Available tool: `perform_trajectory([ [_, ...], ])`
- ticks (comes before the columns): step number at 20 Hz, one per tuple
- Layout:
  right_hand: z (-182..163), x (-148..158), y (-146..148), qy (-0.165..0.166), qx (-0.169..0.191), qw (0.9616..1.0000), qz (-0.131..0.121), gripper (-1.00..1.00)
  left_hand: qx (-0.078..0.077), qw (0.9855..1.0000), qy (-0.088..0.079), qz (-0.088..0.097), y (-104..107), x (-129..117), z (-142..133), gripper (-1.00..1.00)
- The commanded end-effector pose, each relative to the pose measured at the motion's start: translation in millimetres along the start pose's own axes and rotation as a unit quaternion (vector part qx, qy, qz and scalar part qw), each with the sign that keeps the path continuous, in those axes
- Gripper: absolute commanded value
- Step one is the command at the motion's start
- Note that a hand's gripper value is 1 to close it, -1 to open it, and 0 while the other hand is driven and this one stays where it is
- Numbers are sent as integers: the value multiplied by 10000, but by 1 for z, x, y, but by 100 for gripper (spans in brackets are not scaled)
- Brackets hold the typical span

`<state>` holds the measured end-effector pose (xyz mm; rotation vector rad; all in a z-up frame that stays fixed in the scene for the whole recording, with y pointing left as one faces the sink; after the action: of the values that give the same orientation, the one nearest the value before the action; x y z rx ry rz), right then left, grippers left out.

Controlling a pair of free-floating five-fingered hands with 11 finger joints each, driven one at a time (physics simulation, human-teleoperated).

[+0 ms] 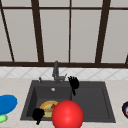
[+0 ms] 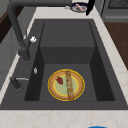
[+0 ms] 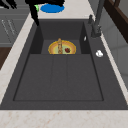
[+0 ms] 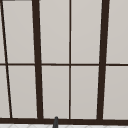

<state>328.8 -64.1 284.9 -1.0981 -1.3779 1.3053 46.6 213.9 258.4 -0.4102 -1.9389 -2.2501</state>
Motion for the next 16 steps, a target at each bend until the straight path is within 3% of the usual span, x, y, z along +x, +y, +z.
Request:
perform_trajectory([
  [1,-30,8,1,124,4,9999,48,-100,0,10000,0,0,0,0,0,0],
  [12,-106,21,2,121,431,9990,-50,-100,0,10000,0,0,0,0,0,0],
  [16,-128,24,3,61,842,9964,-67,-100,0,10000,0,0,0,0,0,0],
])
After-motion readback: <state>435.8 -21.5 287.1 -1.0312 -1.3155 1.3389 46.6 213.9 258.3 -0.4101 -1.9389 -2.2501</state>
